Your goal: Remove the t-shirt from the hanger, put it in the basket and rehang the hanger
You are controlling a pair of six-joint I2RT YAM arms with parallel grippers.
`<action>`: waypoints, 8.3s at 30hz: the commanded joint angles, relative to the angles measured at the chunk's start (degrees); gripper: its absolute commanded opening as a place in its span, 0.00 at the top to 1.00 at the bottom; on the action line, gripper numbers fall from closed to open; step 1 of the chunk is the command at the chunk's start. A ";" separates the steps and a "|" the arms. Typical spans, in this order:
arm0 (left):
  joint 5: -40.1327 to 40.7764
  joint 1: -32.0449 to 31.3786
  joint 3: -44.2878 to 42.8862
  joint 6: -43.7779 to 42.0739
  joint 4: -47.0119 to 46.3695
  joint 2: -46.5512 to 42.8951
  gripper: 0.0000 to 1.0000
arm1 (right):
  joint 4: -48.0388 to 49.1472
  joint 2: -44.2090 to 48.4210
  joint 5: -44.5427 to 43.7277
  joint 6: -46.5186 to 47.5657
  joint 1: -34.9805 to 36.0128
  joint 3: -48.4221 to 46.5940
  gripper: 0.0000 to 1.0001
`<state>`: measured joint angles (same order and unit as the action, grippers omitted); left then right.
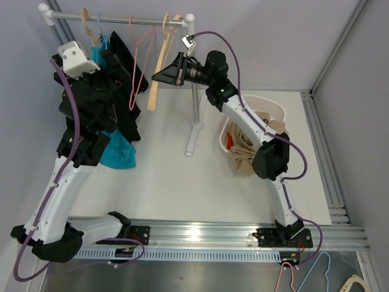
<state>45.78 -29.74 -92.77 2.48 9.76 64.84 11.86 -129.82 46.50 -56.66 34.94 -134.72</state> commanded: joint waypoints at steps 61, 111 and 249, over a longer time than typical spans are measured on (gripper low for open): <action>-26.62 25.87 -43.55 10.61 23.90 41.68 0.01 | -12.20 27.77 -25.93 4.45 3.56 28.71 0.17; -29.35 22.88 -28.77 4.55 4.37 29.56 0.99 | -22.67 68.12 -25.76 20.19 -11.38 68.71 0.17; -18.01 -2.17 5.67 23.36 58.27 -26.25 0.99 | -18.79 14.35 -28.13 39.52 21.31 38.32 0.87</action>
<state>27.22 -31.62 -87.37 25.12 67.16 39.35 -3.64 -111.11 18.83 -18.28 56.42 -89.93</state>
